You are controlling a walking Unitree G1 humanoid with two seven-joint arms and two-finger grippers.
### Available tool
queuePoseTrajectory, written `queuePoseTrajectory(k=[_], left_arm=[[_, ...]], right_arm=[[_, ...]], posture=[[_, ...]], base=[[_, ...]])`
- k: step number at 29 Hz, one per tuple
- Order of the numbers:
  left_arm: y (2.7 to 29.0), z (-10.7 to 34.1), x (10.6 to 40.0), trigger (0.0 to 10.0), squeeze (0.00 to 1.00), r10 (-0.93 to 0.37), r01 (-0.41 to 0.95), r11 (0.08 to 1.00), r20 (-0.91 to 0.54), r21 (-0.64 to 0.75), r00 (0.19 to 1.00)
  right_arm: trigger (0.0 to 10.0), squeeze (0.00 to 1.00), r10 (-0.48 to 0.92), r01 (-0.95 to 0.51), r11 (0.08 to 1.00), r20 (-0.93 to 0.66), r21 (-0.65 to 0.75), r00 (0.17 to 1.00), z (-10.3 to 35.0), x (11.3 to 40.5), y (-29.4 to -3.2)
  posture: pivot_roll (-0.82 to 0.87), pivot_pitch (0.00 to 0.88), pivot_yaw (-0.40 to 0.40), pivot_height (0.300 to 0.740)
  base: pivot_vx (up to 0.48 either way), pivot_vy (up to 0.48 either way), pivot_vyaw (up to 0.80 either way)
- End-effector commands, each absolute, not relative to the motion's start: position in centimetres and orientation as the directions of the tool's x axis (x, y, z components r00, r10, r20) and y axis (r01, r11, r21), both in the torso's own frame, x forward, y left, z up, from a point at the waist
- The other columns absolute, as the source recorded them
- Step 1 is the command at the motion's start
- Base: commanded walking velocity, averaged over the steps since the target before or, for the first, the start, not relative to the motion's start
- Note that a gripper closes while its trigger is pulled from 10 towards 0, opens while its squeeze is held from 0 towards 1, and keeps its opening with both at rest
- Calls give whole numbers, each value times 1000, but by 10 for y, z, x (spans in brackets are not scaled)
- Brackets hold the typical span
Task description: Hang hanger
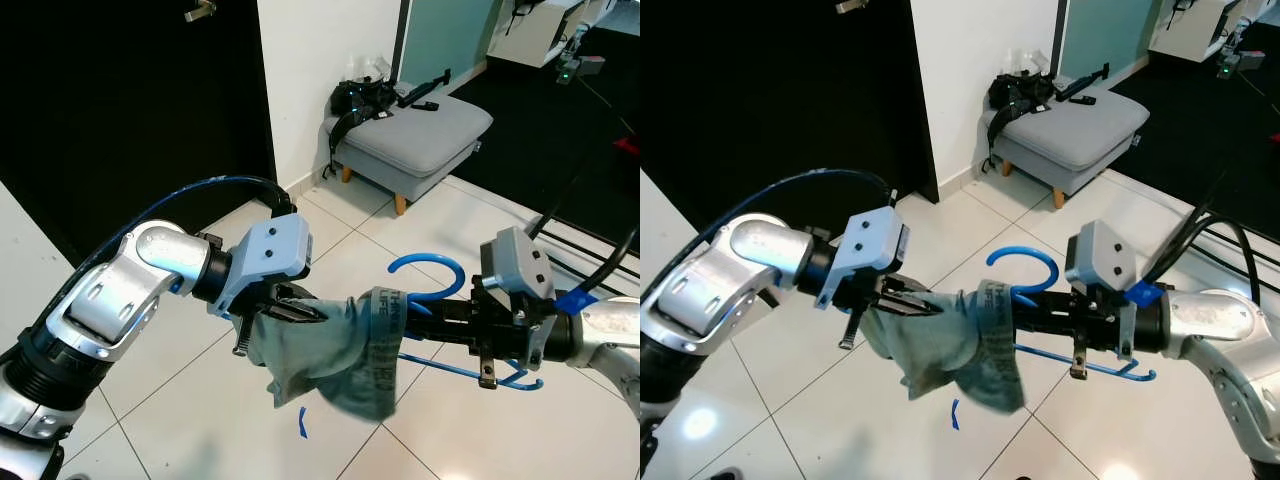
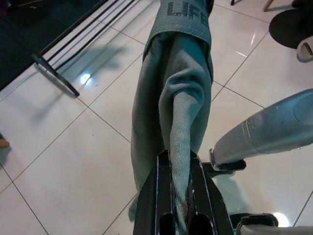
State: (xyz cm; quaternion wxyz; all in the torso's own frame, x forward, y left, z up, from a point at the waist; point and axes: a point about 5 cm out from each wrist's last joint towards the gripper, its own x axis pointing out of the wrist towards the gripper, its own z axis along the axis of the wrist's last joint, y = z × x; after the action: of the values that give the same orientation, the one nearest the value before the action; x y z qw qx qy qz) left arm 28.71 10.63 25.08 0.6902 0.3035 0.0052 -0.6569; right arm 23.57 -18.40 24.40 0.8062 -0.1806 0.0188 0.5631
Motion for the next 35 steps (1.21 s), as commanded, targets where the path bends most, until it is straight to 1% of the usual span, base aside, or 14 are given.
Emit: queuePoseTrajectory(k=[1,2,3,4,5,10,15,17,20,26,30,33,34,35], left_arm=[[112,254,294,0,0,-907,906,17,-374,424,192],[112,254,294,0,0,-907,906,17,-374,424,192],[113,254,295,0,0,-907,906,25,-371,422,198],[113,254,295,0,0,-907,906,30,-370,423,203],[114,254,296,0,0,-908,906,39,-364,422,209],[116,256,299,0,0,-909,903,68,-347,424,231],[125,258,307,0,0,-901,892,126,-326,434,286],[133,261,312,0,0,-889,880,168,-317,444,330],[137,262,314,0,0,-883,874,184,-314,450,348],[155,270,319,0,0,-858,846,233,-307,480,411],[160,278,323,0,0,-857,824,262,-272,503,438],[159,283,324,0,0,-869,818,268,-239,509,433],[157,287,323,0,0,-880,817,268,-217,510,424],[157,287,323,0,0,-880,817,268,-217,510,424]], right_arm=[[10000,0,906,-905,324,-184,-277,381,249,236,-183],[10000,0,906,-905,324,-184,-277,381,249,236,-183],[10000,118,908,-905,332,-170,-266,384,249,237,-184],[10000,886,909,-904,339,-158,-260,386,250,237,-184],[10000,1000,909,-903,343,-152,-258,388,251,236,-185],[10000,1000,893,-886,382,-143,-264,427,251,237,-192],[10000,1000,842,-835,478,-127,-272,524,252,237,-211],[10000,1000,786,-778,563,-112,-278,609,253,233,-231],[10000,1000,755,-748,603,-104,-278,648,254,231,-240],[10000,1000,592,-585,769,-58,-259,804,254,212,-287],[10000,1000,529,-521,848,70,-101,846,241,201,-304],[10000,1000,510,-512,859,75,0,857,219,199,-302],[10000,639,509,-512,857,65,55,858,206,200,-296],[10000,639,509,-512,857,65,55,858,206,200,-296]], posture=[[-16,113,77,740],[-16,113,77,740],[-16,113,77,740],[-16,114,77,740],[-16,114,77,740],[-15,119,75,740],[-17,123,75,740],[-22,129,74,740],[-22,129,74,740],[-27,138,74,740],[-33,140,62,740],[-34,140,61,740],[-34,140,61,740],[-34,140,61,740]], base=[[0,0,0],[0,0,0],[0,0,0],[0,0,0],[0,0,0],[0,0,0],[0,0,0],[0,0,0],[0,0,0],[0,0,0],[0,0,0],[0,0,0],[0,0,0],[0,0,0]])
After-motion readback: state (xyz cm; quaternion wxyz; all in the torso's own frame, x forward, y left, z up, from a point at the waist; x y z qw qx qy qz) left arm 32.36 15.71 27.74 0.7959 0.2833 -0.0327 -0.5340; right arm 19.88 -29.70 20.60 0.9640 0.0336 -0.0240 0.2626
